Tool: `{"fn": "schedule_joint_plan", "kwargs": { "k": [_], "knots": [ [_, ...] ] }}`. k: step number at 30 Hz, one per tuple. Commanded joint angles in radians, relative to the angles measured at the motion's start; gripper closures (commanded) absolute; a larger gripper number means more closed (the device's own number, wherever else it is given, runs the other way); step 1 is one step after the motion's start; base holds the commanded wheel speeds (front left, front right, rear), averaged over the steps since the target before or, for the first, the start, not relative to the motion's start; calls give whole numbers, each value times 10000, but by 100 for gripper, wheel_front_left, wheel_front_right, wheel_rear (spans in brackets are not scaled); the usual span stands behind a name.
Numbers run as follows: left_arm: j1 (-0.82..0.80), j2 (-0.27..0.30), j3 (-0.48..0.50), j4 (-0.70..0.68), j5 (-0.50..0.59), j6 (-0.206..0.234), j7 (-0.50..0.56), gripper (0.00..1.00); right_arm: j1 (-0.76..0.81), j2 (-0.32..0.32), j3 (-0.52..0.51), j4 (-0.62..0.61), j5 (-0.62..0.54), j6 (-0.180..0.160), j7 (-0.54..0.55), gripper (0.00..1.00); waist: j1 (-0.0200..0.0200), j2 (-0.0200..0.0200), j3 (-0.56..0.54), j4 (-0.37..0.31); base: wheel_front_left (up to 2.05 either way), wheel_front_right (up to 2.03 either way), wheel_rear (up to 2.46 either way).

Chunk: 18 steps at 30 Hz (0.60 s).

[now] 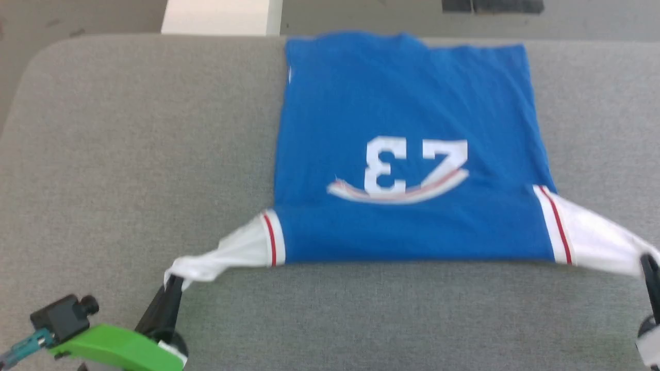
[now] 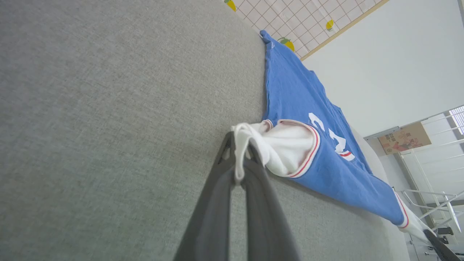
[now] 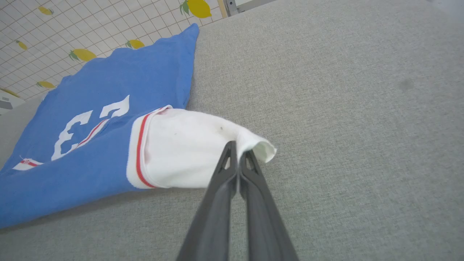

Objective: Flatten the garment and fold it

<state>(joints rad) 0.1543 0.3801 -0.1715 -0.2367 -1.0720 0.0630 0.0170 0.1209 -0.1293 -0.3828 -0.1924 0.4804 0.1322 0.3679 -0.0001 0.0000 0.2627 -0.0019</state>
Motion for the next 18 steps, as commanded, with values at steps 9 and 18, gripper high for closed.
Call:
{"fn": "schedule_joint_plan", "kwargs": {
  "k": [9,18],
  "knots": [
    [1552,411,481,-504,-689,223,330,100,1154,562,-894,-327,184,-15,876,100,1,0,-1164,-158,0,0,0],
    [2330,491,443,-954,-823,284,460,100,1853,772,-1135,-711,212,-15,1344,100,1,0,-1621,-146,0,0,0]
  ]
}}
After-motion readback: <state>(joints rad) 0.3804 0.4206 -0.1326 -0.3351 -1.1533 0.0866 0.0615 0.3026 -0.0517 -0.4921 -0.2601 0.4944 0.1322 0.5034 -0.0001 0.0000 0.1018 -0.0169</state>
